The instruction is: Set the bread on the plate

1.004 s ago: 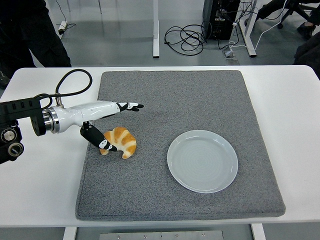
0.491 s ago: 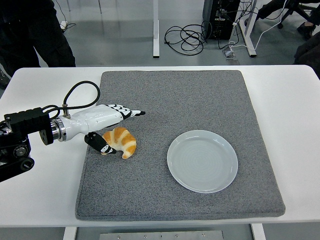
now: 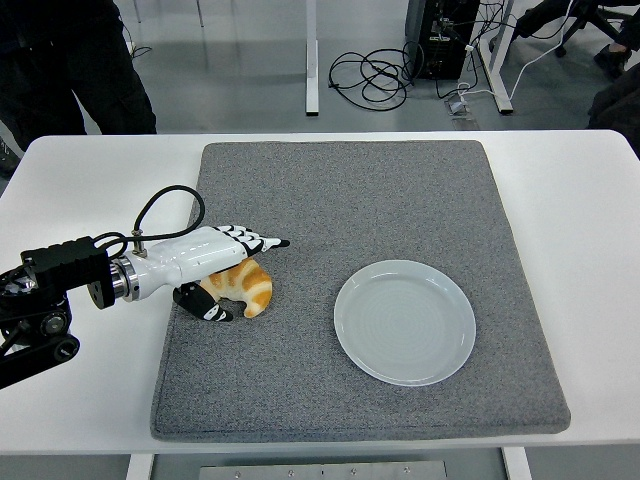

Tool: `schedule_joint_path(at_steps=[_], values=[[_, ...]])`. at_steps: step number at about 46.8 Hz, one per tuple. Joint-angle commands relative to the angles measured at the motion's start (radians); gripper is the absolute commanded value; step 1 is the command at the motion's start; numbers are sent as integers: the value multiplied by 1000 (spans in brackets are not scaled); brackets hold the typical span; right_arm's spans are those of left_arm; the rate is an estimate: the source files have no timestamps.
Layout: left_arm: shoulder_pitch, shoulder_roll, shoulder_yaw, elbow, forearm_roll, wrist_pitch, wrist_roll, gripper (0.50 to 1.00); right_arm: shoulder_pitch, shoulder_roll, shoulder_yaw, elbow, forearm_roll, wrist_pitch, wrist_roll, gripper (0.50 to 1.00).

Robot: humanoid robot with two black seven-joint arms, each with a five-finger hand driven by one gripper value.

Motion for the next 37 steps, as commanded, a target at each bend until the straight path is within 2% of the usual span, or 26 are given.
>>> schedule_joint_path(at_steps=[1,24,29,32,37], values=[[12,-9,-1,5,30,12,2,971,0,0,0,-1,0,0,0,1000],[0,-26,-4,60,35,59,0,966,0,0,0,-1,0,0,0,1000],[3,-31,-2,68,35,64,-1,957,0,0,0,-1,0,0,0,1000],[4,-41,-2,71,35,64,-3,927,0,0,0,1,0,0,0,1000],[6,-55,-2,77,35,64,-4,922,0,0,0,1,0,0,0,1000]])
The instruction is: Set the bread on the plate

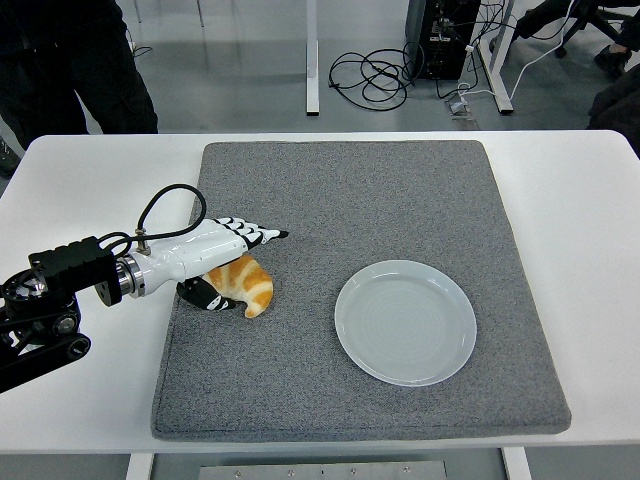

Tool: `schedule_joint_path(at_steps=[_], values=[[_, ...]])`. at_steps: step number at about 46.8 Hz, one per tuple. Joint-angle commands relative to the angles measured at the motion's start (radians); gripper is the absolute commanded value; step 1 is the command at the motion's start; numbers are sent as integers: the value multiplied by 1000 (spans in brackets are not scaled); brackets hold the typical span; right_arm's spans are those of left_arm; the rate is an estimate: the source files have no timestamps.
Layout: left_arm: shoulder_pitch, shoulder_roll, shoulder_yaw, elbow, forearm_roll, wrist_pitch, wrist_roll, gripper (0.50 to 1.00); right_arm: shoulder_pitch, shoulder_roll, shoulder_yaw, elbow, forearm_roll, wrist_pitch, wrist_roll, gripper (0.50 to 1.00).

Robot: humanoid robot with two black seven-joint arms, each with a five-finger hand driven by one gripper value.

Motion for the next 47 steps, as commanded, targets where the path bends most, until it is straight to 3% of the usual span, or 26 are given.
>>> schedule_joint_path(at_steps=[1,4,6,8,11,15,33,47], values=[[0,-8,0,3,0,0,0,922,0,0,0,-1,0,0,0,1000],[0,-12,0,3,0,0,-1,895,0,0,0,1,0,0,0,1000],[2,-12,0,3,0,0,-1,845,0,0,0,-1,0,0,0,1000],[3,-12,2,3,0,0,-1,772,0,0,0,1,0,0,0,1000],[5,-12,2,3,0,0,-1,612,0,0,0,-1,0,0,0,1000],[6,-12,2,3,-3,-3,0,500,0,0,0,1,0,0,0,1000],[-21,-11,46,12,-11,-5,-20,500,0,0,0,-1,0,0,0,1000],[-148,1,43,22,-67,-8,-34,500,0,0,0,-1,0,0,0,1000]])
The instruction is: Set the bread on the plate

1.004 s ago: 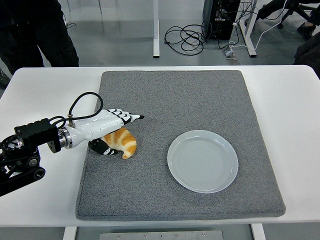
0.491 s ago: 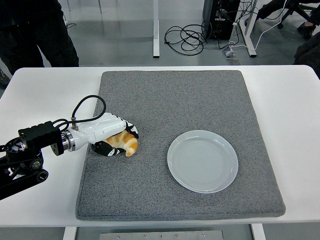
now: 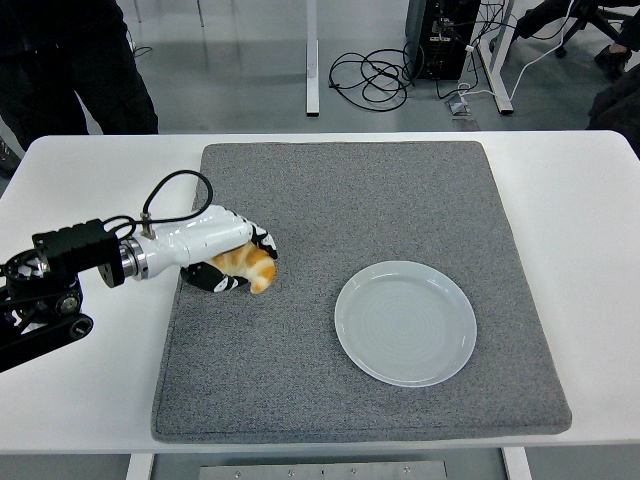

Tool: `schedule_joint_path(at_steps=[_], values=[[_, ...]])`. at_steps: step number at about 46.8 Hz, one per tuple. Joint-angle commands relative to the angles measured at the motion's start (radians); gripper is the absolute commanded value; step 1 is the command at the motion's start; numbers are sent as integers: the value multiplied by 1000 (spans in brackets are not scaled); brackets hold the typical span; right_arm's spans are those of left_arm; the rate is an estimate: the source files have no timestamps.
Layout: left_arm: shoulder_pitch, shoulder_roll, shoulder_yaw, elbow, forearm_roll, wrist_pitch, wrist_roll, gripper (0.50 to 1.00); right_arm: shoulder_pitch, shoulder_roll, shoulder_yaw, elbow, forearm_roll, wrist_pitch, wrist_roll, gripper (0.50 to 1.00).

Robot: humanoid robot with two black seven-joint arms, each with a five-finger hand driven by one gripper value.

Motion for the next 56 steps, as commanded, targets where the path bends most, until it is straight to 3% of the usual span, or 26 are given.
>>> schedule_joint_path(at_steps=[1,16,26,46,56], values=[[-49,5,4,0,-35,-1,0,500,0,0,0,1,0,0,0,1000],[-265,45,5,0,-119,-40,-3,500,0,0,0,1,0,0,0,1000],[-411,70,7,37,-219,-87,-45,500,0,0,0,1,0,0,0,1000],[-420,53,7,38,-219,-89,-45,500,0,0,0,1,0,0,0,1000],[-426,-5,7,40,-219,-89,-43,500,0,0,0,-1,0,0,0,1000]])
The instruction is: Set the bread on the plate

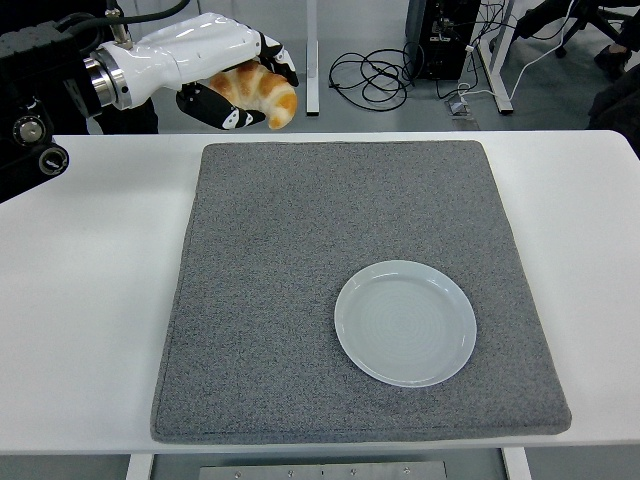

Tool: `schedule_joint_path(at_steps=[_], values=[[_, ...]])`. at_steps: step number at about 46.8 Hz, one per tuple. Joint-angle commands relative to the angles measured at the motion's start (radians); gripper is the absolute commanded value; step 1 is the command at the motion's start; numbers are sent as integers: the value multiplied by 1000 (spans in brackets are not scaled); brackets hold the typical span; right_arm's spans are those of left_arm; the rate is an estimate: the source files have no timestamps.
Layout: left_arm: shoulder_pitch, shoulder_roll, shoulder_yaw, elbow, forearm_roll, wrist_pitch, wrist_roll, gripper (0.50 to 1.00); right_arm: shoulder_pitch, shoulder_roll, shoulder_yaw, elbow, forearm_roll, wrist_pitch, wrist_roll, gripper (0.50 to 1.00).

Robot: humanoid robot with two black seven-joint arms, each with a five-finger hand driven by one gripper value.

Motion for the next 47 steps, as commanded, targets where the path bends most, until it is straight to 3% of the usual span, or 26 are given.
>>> schedule_joint_path(at_steps=[1,9,22,30,33,47], values=[[-7,-22,-2,3,0,-2,1,500,0,0,0,-1,0,0,0,1000],[-39,-143,0,64,-2,-16,3,500,0,0,0,0,0,0,0,1000],[-82,-446,21,225,-2,-36,3,500,0,0,0,-1,0,0,0,1000],[-105,-595,41,296,-3,-40,1,500,0,0,0,0,0,0,0,1000],[-114,-629,41,311,-3,-52,1,500,0,0,0,0,0,0,0,1000],[-126,-629,67,331,-3,-68,-6,500,0,0,0,0,0,0,0,1000]])
